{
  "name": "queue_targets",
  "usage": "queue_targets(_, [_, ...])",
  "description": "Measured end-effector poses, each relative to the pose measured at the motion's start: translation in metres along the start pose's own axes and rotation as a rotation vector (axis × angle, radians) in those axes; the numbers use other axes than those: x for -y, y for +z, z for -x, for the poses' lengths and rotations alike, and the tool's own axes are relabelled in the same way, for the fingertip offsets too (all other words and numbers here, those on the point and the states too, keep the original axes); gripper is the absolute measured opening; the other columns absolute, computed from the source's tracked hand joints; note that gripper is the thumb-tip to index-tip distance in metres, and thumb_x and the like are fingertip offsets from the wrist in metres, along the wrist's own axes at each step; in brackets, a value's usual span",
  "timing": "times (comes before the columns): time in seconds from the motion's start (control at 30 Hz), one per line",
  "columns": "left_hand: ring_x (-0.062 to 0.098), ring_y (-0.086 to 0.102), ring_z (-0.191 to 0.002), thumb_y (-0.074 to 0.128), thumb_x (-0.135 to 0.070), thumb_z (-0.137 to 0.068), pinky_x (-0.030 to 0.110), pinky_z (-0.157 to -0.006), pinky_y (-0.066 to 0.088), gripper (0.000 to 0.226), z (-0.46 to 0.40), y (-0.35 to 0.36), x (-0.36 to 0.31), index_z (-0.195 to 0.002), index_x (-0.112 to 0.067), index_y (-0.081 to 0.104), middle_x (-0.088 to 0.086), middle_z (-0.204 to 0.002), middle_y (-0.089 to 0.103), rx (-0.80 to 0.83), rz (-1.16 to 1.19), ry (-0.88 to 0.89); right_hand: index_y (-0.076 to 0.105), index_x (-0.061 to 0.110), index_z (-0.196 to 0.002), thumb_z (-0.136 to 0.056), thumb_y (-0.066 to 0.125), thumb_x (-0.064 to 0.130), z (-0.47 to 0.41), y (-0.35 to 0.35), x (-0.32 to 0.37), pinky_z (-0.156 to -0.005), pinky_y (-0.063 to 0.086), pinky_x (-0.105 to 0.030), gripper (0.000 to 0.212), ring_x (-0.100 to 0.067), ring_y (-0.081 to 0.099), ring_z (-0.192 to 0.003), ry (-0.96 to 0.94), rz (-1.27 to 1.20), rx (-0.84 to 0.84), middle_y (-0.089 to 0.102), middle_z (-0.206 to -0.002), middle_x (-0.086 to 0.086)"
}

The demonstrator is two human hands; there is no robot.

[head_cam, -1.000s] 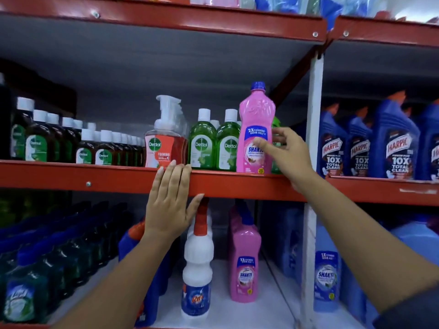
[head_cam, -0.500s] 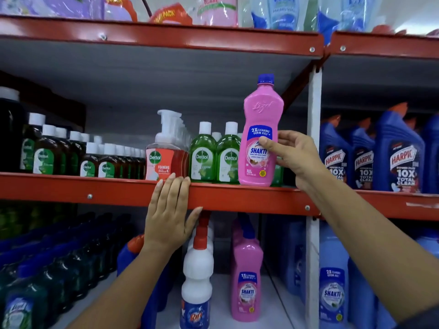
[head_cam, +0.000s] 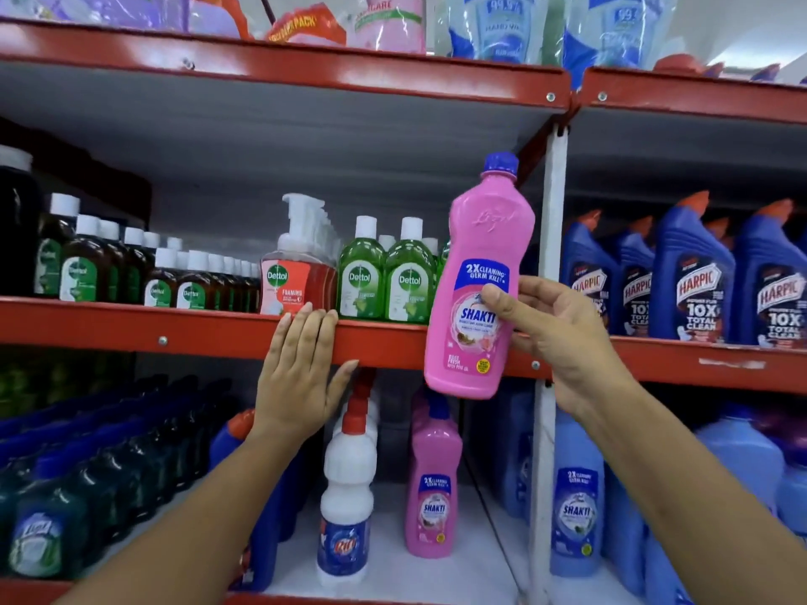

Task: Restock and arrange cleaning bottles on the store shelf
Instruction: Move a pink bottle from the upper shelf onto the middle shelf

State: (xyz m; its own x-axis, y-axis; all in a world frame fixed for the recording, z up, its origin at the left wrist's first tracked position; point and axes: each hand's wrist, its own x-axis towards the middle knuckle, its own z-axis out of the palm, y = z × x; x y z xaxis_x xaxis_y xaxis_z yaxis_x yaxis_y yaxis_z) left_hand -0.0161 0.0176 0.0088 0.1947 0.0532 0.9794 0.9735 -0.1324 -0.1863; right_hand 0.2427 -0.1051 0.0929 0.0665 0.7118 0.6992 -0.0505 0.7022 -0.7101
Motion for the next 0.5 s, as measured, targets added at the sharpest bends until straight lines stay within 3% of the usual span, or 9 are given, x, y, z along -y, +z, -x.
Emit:
queue_targets(0.17, [0.033, 0.031, -0.137, 0.026, -0.046, -0.101, 0.046, -0.118, 0.017, 0.062, 0.002, -0.001, -0.001, -0.138, 0.002, 0.036, 0.021, -0.139, 0.044, 0.018, -0.005, 0.0, 0.069, 0.011, -0.104, -0.064, 0.079, 0.021, 0.045, -0.01, -0.048, -0.065, 0.059, -0.024, 0.042, -0.015, 0.075, -0.083, 0.063, -0.013, 0.022, 0.079, -0.093, -0.004])
queue_targets(0.5, [0.032, 0.028, -0.138, 0.024, -0.044, -0.102, 0.045, -0.119, 0.014, 0.06, 0.003, 0.003, -0.002, -0.141, 0.002, 0.03, 0.021, -0.141, 0.041, -0.012, -0.056, -0.005, 0.067, 0.015, -0.106, -0.059, 0.082, 0.02, 0.09, -0.026, -0.159, -0.075, 0.061, -0.029, 0.05, -0.018, 0.074, -0.092, 0.241, 0.005, 0.019, 0.078, -0.096, 0.0])
